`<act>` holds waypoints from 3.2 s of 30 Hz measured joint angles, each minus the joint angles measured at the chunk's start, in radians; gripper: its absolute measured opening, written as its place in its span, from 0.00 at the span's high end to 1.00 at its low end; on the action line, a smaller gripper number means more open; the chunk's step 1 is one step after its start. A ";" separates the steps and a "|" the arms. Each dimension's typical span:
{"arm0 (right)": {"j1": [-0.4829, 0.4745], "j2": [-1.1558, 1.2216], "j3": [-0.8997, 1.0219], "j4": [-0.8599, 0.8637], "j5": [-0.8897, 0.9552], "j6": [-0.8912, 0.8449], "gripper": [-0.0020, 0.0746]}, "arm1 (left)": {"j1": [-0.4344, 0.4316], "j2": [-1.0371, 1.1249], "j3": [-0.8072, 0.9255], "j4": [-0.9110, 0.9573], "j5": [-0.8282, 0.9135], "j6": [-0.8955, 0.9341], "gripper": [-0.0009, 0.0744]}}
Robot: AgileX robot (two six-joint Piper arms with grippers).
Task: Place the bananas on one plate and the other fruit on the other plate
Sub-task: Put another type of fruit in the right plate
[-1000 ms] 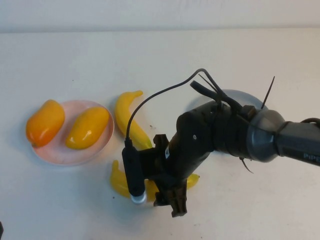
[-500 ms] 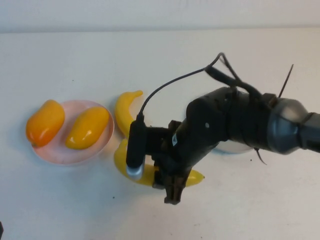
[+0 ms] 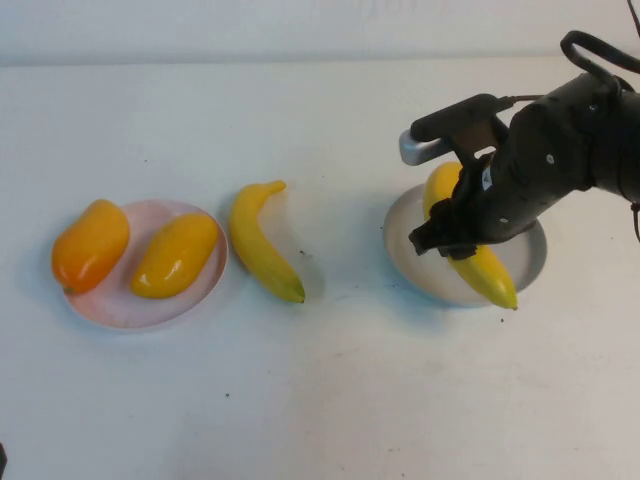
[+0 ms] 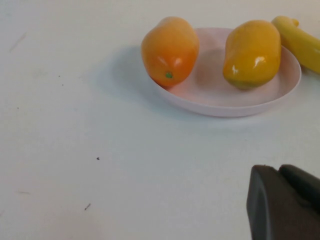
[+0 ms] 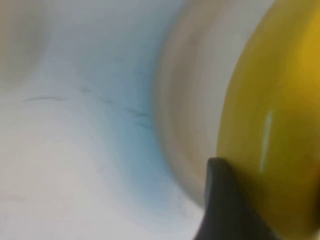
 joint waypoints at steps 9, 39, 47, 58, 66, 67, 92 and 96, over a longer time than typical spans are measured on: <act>-0.149 0.132 0.000 0.025 -0.126 0.028 0.57 | 0.000 0.000 0.000 0.000 0.000 0.000 0.99; 0.114 0.226 -0.309 0.306 -0.034 -0.298 0.36 | 0.000 0.000 0.000 0.000 0.000 0.000 0.99; 0.152 0.439 -0.561 0.368 0.076 -0.379 0.30 | 0.000 0.000 0.000 0.000 0.000 0.000 0.99; 0.160 0.568 -0.668 0.366 0.107 -0.415 0.29 | 0.000 0.000 0.000 0.000 0.000 0.000 0.99; 0.160 0.582 -0.674 0.301 0.097 -0.401 0.54 | 0.000 0.000 0.000 0.000 0.000 0.000 0.99; 0.160 0.582 -0.674 0.288 0.094 -0.383 0.56 | 0.000 0.000 0.000 0.000 0.000 0.000 0.99; -0.037 0.164 -0.089 0.130 -0.048 0.005 0.57 | 0.000 0.000 0.000 0.000 0.000 0.000 0.99; -0.046 0.174 -0.089 0.130 -0.037 0.025 0.51 | 0.000 0.000 0.000 0.000 0.000 0.000 0.99</act>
